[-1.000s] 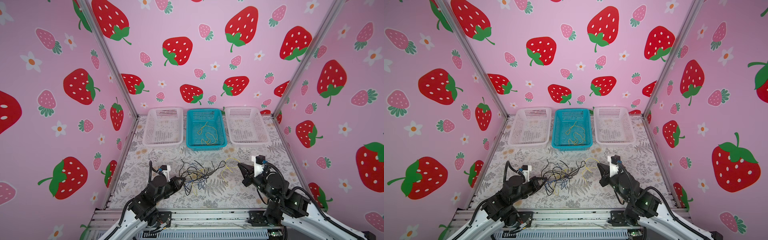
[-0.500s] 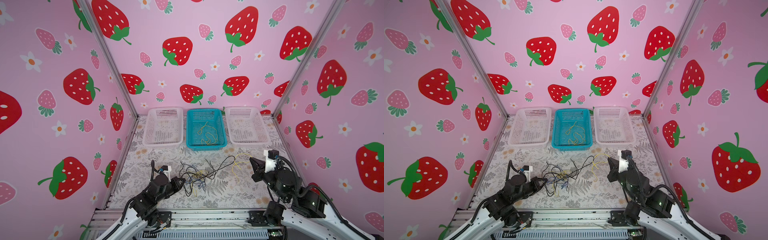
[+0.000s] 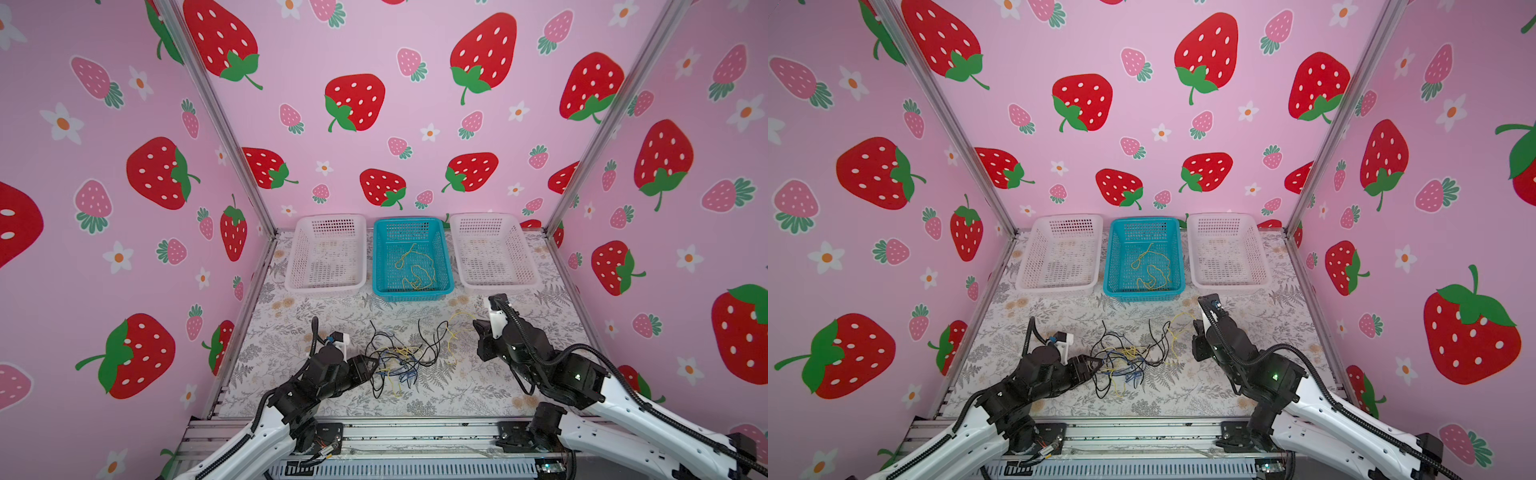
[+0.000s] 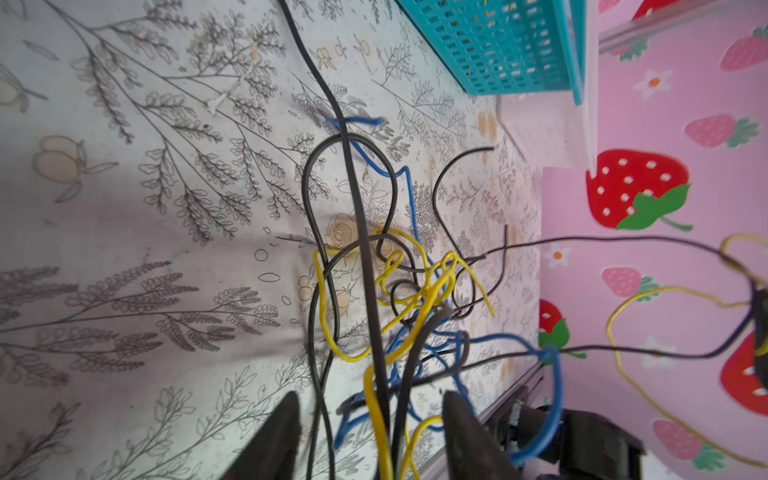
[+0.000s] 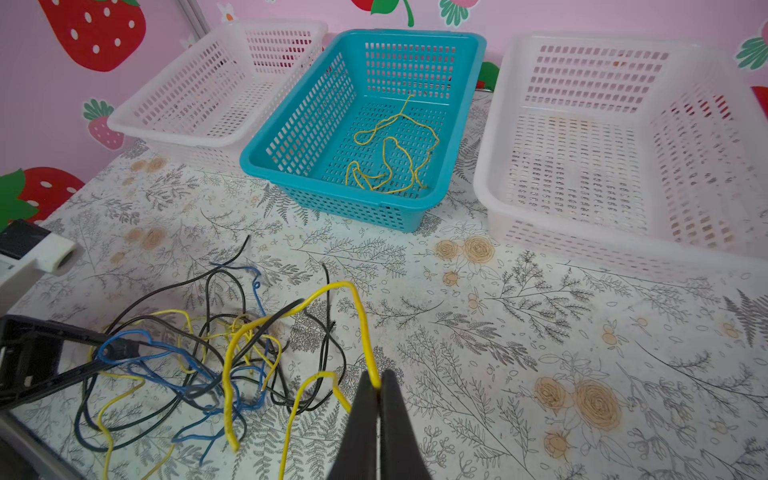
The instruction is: Untangle the cables
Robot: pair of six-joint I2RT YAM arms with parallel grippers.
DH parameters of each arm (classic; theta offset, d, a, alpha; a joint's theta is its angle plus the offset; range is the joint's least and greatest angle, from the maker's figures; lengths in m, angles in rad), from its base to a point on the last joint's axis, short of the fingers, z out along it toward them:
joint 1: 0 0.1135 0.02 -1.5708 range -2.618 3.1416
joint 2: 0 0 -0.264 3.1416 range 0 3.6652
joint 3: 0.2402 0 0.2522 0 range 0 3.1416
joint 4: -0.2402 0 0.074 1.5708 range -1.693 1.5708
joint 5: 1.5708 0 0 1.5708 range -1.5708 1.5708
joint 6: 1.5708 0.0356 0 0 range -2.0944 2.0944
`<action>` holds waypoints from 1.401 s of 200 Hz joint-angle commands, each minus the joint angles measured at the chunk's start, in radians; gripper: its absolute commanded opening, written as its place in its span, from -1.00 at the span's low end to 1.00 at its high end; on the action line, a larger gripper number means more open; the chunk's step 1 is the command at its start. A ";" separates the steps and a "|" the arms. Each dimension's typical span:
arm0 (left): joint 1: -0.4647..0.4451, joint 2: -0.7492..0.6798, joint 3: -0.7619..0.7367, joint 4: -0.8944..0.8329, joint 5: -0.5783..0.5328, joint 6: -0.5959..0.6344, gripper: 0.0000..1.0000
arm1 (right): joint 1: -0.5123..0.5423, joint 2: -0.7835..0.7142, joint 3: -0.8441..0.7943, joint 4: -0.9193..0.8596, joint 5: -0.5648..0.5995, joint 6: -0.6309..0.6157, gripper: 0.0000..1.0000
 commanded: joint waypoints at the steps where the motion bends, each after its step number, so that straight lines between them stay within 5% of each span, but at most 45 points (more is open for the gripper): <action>1: 0.004 -0.005 0.118 -0.049 0.012 0.083 0.42 | -0.003 0.014 0.003 0.091 -0.081 -0.037 -1.00; 44: 0.004 -0.020 0.278 -0.165 -0.061 0.219 0.50 | -0.002 0.034 0.003 0.114 -0.138 -0.069 -1.00; 78: 0.001 -0.037 0.341 -0.108 -0.019 0.331 0.55 | -0.002 0.020 -0.003 0.129 -0.170 -0.081 -1.00; 118: -0.038 0.113 0.411 -0.020 0.160 0.459 0.53 | -0.002 0.031 0.005 0.142 -0.210 -0.091 -1.00; 159: -0.172 0.276 0.527 -0.067 0.136 0.679 0.51 | -0.002 0.029 0.002 0.159 -0.254 -0.085 -1.00; 252: -0.252 0.564 0.647 -0.012 0.127 0.757 0.34 | 0.003 0.005 -0.014 0.167 -0.316 -0.059 -1.00; 280: -0.252 0.597 0.669 -0.018 0.141 0.768 0.09 | 0.004 -0.010 -0.024 0.170 -0.328 -0.055 -1.00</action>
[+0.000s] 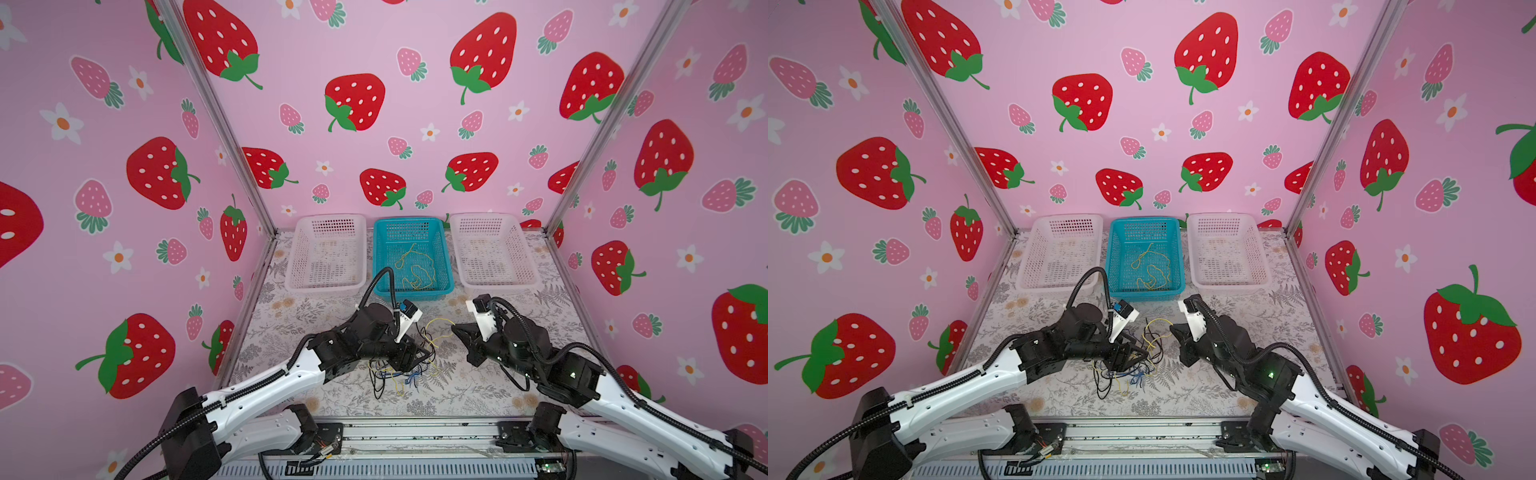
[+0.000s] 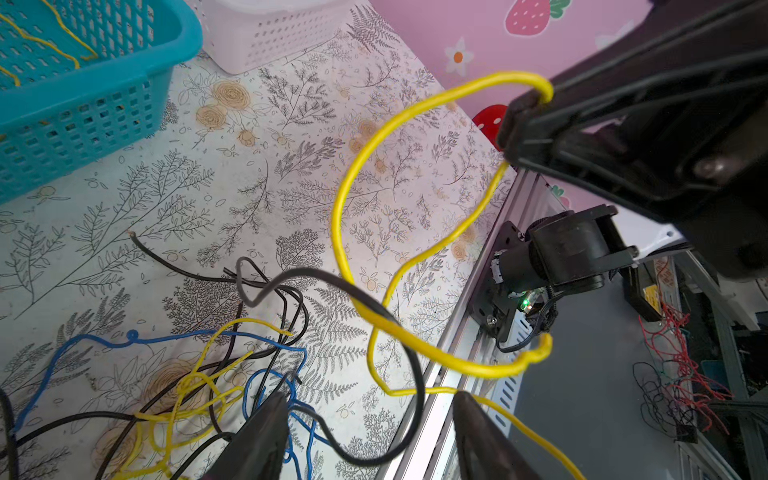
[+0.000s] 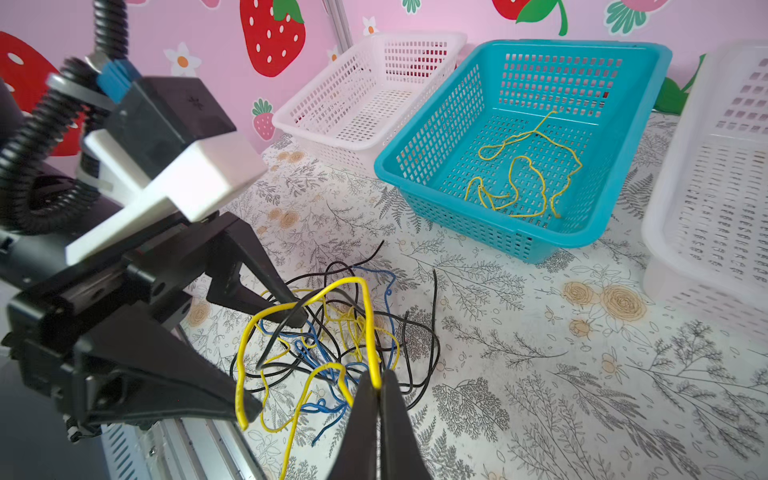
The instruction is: Untangle the cables
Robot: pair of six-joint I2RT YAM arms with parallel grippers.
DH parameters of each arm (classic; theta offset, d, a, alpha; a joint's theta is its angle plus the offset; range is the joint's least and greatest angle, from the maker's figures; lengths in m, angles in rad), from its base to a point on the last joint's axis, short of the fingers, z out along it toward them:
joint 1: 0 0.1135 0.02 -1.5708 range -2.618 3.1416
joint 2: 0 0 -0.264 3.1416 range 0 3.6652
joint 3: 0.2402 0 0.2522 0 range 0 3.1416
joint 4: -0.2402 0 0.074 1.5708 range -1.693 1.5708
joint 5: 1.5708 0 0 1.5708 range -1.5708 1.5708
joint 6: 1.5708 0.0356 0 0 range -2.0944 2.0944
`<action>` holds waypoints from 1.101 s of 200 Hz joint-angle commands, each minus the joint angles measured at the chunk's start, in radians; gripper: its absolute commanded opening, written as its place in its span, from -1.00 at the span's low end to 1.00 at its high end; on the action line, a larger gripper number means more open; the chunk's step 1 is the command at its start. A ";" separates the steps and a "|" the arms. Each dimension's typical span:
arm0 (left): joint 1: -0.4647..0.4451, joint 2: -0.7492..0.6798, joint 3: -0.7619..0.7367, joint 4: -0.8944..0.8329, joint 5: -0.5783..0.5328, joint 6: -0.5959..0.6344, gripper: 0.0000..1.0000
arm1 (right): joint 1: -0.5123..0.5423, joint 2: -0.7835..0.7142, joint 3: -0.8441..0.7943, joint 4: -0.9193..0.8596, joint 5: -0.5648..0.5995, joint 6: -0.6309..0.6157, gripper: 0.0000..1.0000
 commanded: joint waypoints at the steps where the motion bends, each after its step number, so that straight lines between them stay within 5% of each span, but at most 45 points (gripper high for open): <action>1: -0.004 0.016 0.063 0.015 0.013 0.038 0.08 | 0.004 -0.024 -0.015 0.028 -0.026 0.012 -1.00; 81: -0.003 0.024 0.121 -0.056 0.073 0.067 -1.00 | 0.004 -0.027 -0.032 0.023 -0.001 0.020 -1.00; 167: -0.001 -0.138 0.272 -0.201 0.201 0.061 -1.00 | -0.007 0.048 -0.144 0.024 0.179 0.148 -1.00; 220: 0.012 -0.200 0.412 -0.305 0.068 0.126 -1.00 | -0.052 0.121 -0.225 0.055 0.166 0.199 -1.00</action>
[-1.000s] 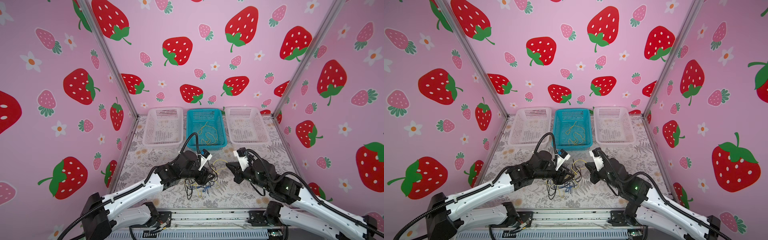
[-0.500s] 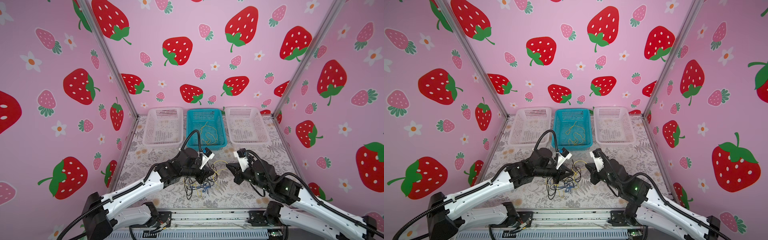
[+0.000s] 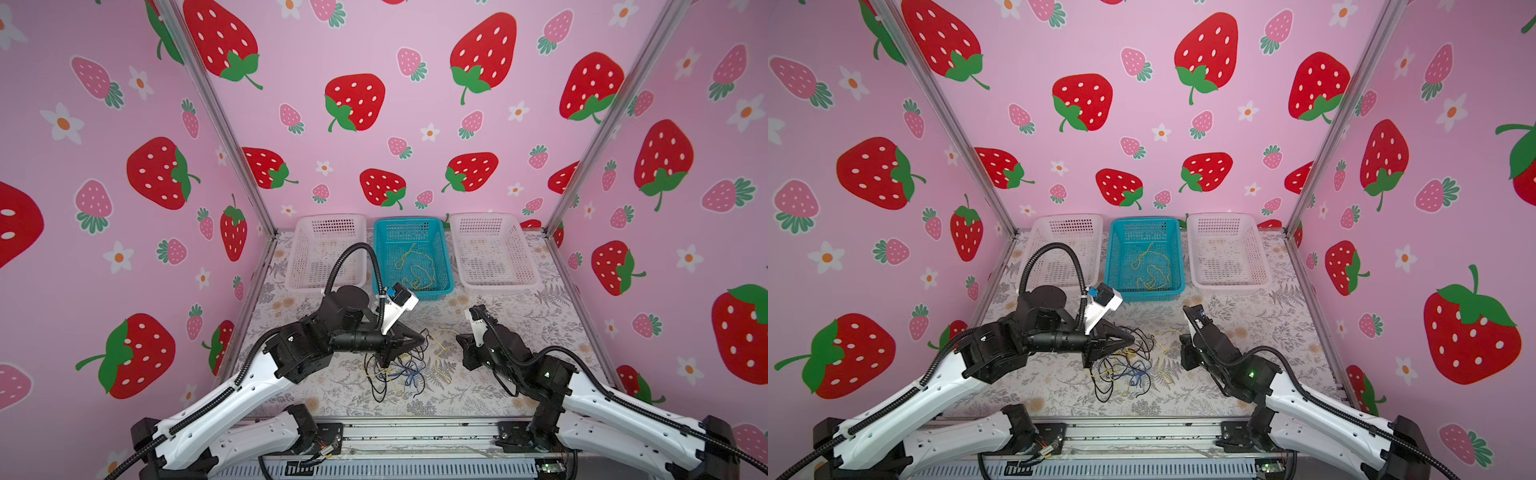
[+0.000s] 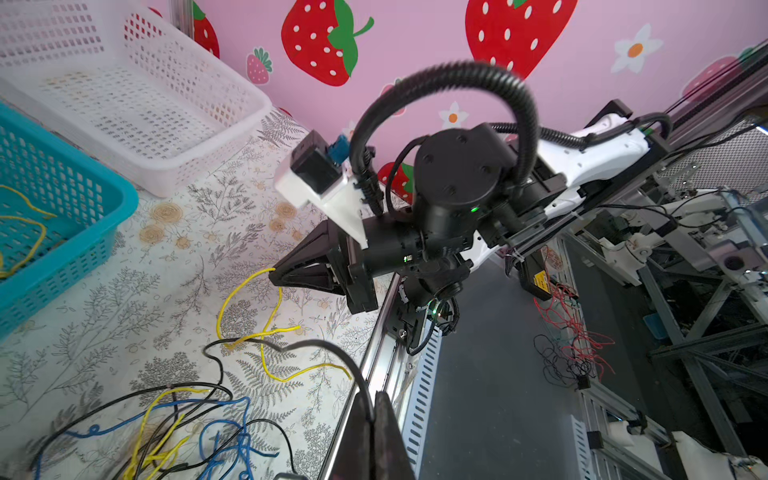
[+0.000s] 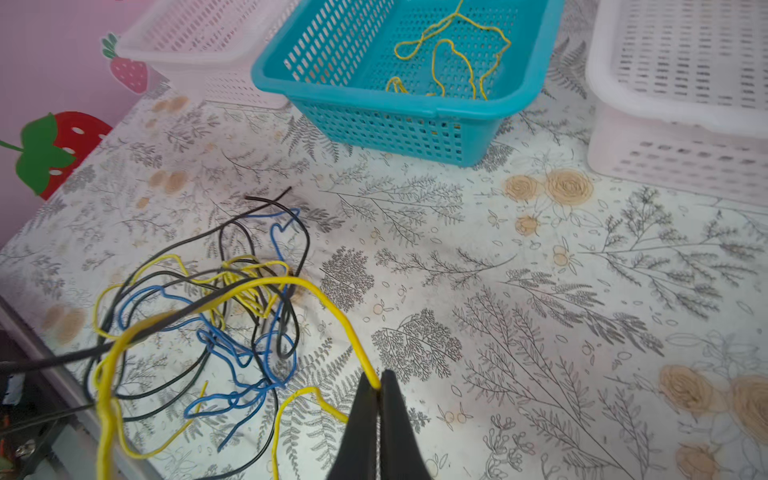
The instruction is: Untangle the cables
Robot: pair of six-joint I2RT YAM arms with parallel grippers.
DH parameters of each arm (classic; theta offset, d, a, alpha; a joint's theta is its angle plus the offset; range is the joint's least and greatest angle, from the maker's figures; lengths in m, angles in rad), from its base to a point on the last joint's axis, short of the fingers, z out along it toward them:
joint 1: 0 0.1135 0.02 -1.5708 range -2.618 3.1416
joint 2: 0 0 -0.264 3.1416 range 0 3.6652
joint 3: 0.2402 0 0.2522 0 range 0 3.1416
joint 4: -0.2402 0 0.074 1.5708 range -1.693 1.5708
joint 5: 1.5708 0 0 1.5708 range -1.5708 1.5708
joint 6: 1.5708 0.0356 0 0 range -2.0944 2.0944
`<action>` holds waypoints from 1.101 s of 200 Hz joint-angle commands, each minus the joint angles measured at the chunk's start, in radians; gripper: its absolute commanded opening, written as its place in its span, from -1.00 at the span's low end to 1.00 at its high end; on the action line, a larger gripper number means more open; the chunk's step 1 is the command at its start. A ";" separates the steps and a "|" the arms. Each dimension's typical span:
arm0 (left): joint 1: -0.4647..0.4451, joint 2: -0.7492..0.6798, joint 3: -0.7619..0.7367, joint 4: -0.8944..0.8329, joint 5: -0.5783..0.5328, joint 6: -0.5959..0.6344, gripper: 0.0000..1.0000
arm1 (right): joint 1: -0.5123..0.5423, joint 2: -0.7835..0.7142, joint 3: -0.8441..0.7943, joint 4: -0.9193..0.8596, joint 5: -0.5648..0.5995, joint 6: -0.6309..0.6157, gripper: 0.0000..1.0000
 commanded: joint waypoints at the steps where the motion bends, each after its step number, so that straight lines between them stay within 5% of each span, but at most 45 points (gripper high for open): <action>1: 0.012 -0.052 0.096 -0.034 -0.067 0.054 -1.00 | -0.019 0.023 -0.041 0.011 0.022 0.045 -1.00; 154: 0.025 0.000 0.559 0.109 -0.257 0.058 -1.00 | -0.035 0.266 -0.219 0.289 -0.076 0.075 -1.00; 220: 0.025 0.027 0.585 0.257 -0.369 0.056 -1.00 | -0.032 0.340 -0.180 0.337 -0.087 0.043 -0.94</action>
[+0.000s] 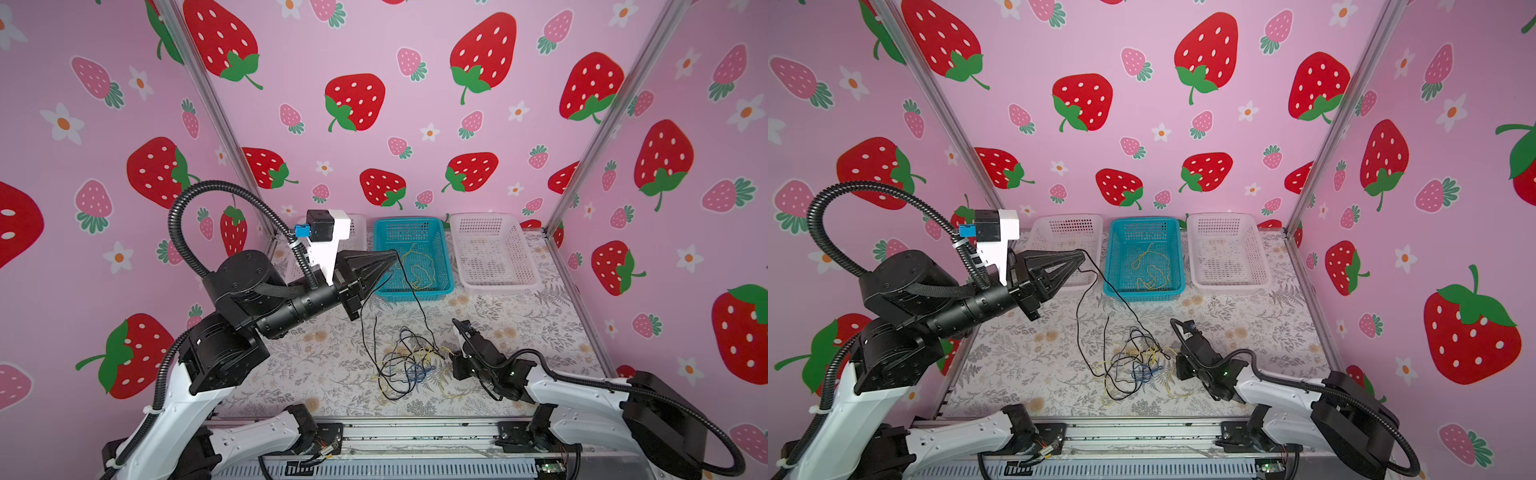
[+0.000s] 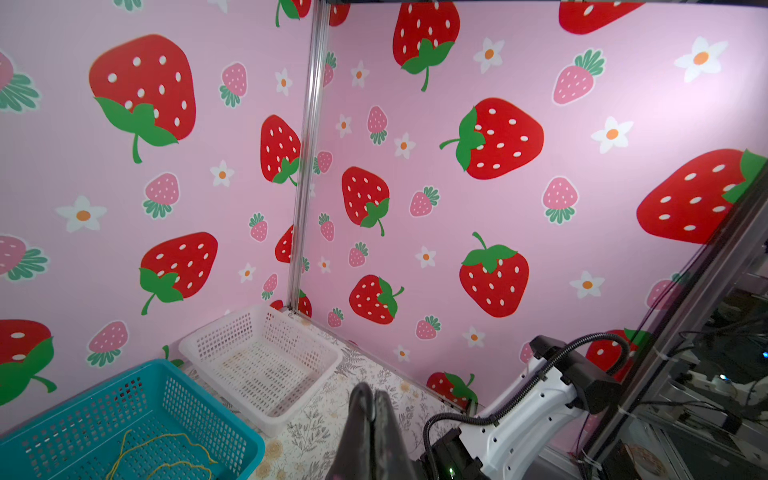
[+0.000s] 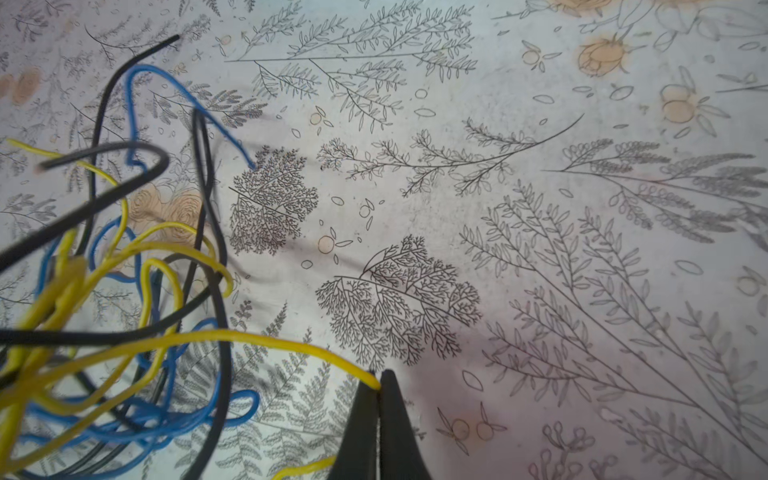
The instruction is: Untangle the cables
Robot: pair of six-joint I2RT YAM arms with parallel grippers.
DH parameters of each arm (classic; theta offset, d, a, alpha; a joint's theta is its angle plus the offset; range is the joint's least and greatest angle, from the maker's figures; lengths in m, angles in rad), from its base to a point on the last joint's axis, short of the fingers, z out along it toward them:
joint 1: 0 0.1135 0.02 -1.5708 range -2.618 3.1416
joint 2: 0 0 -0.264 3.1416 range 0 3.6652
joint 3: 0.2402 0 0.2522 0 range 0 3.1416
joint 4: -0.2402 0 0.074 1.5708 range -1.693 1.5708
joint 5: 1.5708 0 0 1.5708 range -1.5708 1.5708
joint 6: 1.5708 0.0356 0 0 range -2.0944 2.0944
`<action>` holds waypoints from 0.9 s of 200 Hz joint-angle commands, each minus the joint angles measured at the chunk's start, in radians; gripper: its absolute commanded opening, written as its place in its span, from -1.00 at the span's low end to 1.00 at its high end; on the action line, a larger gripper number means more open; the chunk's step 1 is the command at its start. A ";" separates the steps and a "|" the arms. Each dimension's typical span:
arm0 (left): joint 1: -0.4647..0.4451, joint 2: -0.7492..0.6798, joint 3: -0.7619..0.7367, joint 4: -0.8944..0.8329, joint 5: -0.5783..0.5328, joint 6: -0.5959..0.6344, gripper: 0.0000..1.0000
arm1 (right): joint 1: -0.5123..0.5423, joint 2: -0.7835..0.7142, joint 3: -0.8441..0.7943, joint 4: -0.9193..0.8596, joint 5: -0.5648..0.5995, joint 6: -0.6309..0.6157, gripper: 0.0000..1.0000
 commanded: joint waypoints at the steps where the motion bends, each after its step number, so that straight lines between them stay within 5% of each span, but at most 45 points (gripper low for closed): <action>1: 0.003 -0.014 0.048 0.186 -0.085 0.016 -1.00 | -0.003 0.006 0.013 -0.027 0.006 -0.027 -0.93; 28: 0.003 0.008 0.060 0.201 -0.133 0.032 -1.00 | -0.001 -0.052 0.033 -0.033 -0.001 -0.061 -0.73; 55: 0.005 0.032 0.114 0.168 -0.160 0.070 -1.00 | -0.001 -0.111 0.059 -0.070 -0.012 -0.099 -0.24; 77: 0.004 0.045 0.142 0.160 -0.161 0.073 -1.00 | -0.001 -0.196 0.063 -0.080 -0.008 -0.131 -0.04; 126: 0.005 0.060 0.137 0.139 -0.135 0.049 -1.00 | 0.000 -0.396 0.156 -0.122 -0.033 -0.260 0.22; 180: 0.005 0.066 0.098 0.125 -0.134 0.036 -1.00 | 0.000 -0.385 0.285 -0.206 -0.004 -0.312 0.27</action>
